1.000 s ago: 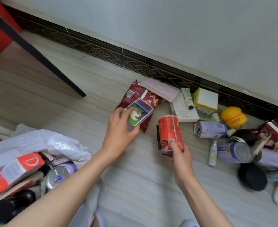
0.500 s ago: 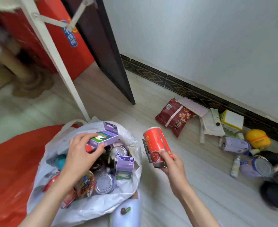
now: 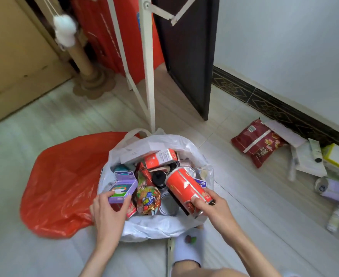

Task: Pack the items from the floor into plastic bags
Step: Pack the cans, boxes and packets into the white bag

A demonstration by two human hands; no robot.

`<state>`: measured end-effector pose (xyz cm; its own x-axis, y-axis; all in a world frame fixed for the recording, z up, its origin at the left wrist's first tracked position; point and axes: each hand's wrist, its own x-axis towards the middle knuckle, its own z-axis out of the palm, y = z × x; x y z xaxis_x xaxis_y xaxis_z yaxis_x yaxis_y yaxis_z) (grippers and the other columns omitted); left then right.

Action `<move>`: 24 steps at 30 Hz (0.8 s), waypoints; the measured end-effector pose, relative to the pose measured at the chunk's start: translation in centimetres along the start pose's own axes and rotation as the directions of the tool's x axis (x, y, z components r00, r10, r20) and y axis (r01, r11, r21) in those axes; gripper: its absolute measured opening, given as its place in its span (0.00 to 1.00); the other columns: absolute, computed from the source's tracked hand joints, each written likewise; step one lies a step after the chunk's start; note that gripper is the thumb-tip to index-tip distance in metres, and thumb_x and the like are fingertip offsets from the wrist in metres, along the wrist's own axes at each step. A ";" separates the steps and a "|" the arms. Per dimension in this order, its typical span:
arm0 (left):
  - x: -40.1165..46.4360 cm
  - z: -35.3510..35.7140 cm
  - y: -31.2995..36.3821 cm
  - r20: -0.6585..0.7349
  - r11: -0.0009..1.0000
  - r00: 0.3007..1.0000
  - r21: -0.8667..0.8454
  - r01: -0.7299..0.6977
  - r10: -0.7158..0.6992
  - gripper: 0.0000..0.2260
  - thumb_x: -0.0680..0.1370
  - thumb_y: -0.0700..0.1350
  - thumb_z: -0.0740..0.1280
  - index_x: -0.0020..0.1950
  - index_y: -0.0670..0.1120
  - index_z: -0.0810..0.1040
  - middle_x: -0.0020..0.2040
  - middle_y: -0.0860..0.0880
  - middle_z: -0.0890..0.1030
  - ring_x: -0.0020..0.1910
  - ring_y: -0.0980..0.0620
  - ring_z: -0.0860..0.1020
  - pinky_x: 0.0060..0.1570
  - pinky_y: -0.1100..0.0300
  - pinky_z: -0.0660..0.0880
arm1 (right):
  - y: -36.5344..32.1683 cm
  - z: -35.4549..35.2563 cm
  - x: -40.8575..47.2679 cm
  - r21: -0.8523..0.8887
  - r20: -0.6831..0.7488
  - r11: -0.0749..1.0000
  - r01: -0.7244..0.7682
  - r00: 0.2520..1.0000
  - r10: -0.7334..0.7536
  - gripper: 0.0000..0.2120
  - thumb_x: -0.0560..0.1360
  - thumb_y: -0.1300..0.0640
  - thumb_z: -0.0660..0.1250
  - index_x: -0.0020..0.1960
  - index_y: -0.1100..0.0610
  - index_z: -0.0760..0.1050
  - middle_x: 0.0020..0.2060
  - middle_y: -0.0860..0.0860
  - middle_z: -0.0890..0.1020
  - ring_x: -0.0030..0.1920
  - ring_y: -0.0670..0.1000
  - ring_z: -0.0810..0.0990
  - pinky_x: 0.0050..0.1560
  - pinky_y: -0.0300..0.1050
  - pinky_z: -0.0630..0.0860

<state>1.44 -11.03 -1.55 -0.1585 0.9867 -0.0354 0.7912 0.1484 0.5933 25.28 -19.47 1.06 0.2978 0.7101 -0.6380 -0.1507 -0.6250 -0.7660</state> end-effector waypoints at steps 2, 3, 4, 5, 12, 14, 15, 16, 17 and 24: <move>0.2 0.6 -0.9 0.037 0.995 0.998 0.090 -0.044 0.041 0.17 0.69 0.45 0.74 0.50 0.39 0.73 0.50 0.40 0.75 0.54 0.40 0.71 0.55 0.48 0.68 | 0.4 0.5 -0.1 -0.022 0.015 1.000 -0.012 1.000 0.013 0.19 0.67 0.52 0.73 0.57 0.48 0.76 0.48 0.50 0.83 0.46 0.49 0.82 0.45 0.43 0.79; 0.4 0.9 -1.1 0.069 0.986 0.996 0.152 -0.072 0.062 0.17 0.69 0.47 0.74 0.50 0.39 0.74 0.49 0.40 0.76 0.53 0.39 0.72 0.53 0.46 0.69 | 0.6 0.6 -0.1 -0.027 0.013 1.000 -0.015 1.000 0.016 0.17 0.68 0.54 0.73 0.56 0.48 0.76 0.47 0.49 0.83 0.46 0.49 0.82 0.43 0.41 0.79; 0.5 1.0 -1.2 0.107 0.970 0.991 0.221 -0.103 0.081 0.17 0.68 0.48 0.75 0.49 0.40 0.74 0.48 0.40 0.76 0.52 0.39 0.73 0.50 0.45 0.70 | 0.6 0.6 -0.1 -0.025 0.007 0.999 -0.020 1.000 0.021 0.16 0.69 0.56 0.72 0.55 0.48 0.76 0.47 0.49 0.83 0.45 0.48 0.82 0.41 0.39 0.78; 0.6 1.1 -1.4 0.141 0.945 0.984 0.291 -0.149 0.111 0.17 0.67 0.50 0.75 0.47 0.41 0.75 0.47 0.41 0.77 0.51 0.39 0.74 0.49 0.45 0.69 | 0.7 0.5 -0.1 -0.016 -0.004 0.999 -0.027 1.000 0.027 0.15 0.69 0.57 0.72 0.54 0.48 0.76 0.46 0.49 0.83 0.45 0.48 0.82 0.40 0.38 0.76; -2.0 1.4 -0.9 0.123 0.789 0.808 0.174 -0.589 0.576 0.14 0.70 0.53 0.66 0.49 0.45 0.78 0.49 0.46 0.78 0.50 0.47 0.71 0.48 0.54 0.65 | 0.5 -2.2 -0.2 0.025 -0.051 0.994 -0.103 0.993 0.105 0.14 0.68 0.55 0.73 0.51 0.58 0.78 0.42 0.55 0.83 0.38 0.52 0.80 0.43 0.49 0.80; -4.0 2.5 -0.2 0.234 0.648 0.638 0.045 -0.761 0.733 0.13 0.71 0.54 0.64 0.49 0.48 0.77 0.45 0.50 0.79 0.48 0.50 0.72 0.47 0.57 0.66 | 0.0 -2.9 -0.3 0.095 -0.038 0.985 -0.147 0.988 0.151 0.09 0.72 0.58 0.69 0.49 0.62 0.78 0.38 0.56 0.81 0.34 0.51 0.79 0.34 0.43 0.79; -5.1 3.2 0.1 0.293 0.593 0.570 0.012 -0.805 0.768 0.13 0.69 0.54 0.66 0.49 0.49 0.76 0.45 0.51 0.79 0.48 0.52 0.72 0.47 0.59 0.65 | -0.1 -3.2 -0.3 0.102 -0.033 0.982 -0.162 0.986 0.166 0.08 0.73 0.58 0.68 0.48 0.63 0.78 0.37 0.56 0.81 0.33 0.50 0.79 0.32 0.41 0.78; -6.1 3.9 0.4 0.346 0.565 0.531 0.001 -0.825 0.774 0.14 0.66 0.54 0.70 0.49 0.50 0.76 0.45 0.52 0.79 0.48 0.53 0.71 0.46 0.60 0.64 | -0.2 -3.4 -0.3 0.100 -0.026 0.980 -0.170 0.985 0.173 0.08 0.73 0.57 0.68 0.47 0.62 0.78 0.38 0.57 0.81 0.32 0.50 0.79 0.32 0.40 0.78; -6.9 4.6 0.7 0.393 0.567 0.522 0.003 -0.824 0.757 0.17 0.62 0.53 0.74 0.48 0.51 0.77 0.44 0.53 0.79 0.47 0.54 0.70 0.46 0.61 0.64 | -0.2 -3.6 -0.3 0.093 -0.021 0.980 -0.177 0.984 0.179 0.09 0.73 0.57 0.68 0.47 0.62 0.78 0.38 0.57 0.81 0.32 0.50 0.79 0.32 0.41 0.79; -7.0 6.3 1.5 0.439 0.678 0.651 0.119 -0.725 0.619 0.14 0.58 0.48 0.78 0.39 0.50 0.79 0.38 0.53 0.78 0.41 0.51 0.69 0.40 0.58 0.60 | -1.2 -4.0 0.1 -0.082 0.001 0.991 -0.104 0.994 0.105 0.10 0.72 0.58 0.70 0.50 0.58 0.75 0.40 0.53 0.79 0.33 0.49 0.80 0.33 0.42 0.79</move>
<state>7.47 -17.29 -5.52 0.6459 0.7634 -0.0092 0.7221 -0.6069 0.3321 29.25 -19.97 2.21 0.2793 0.6411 -0.7148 -0.1028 -0.7202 -0.6861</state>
